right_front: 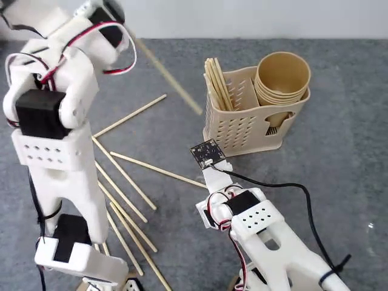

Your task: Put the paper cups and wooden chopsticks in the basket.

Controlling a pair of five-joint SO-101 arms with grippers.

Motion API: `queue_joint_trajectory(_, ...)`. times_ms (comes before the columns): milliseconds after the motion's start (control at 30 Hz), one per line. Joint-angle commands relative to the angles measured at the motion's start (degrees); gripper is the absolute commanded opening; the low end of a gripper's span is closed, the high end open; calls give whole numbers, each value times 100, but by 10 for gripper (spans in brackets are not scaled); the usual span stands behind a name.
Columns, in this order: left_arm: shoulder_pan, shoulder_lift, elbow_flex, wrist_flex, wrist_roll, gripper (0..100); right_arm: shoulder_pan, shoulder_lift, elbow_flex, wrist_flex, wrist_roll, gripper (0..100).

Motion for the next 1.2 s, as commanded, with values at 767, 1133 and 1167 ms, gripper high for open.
queue_joint_trajectory(767,1020,-343,2598,-2145,-1020,163,40,-119,-18,-4,79,182)
queue_joint_trajectory(1133,800,-1327,2642,-1310,-932,192,40,-119,-18,-4,79,182)
queue_joint_trajectory(1167,712,-1371,2642,-1125,-835,187,40,-119,-18,-4,79,182)
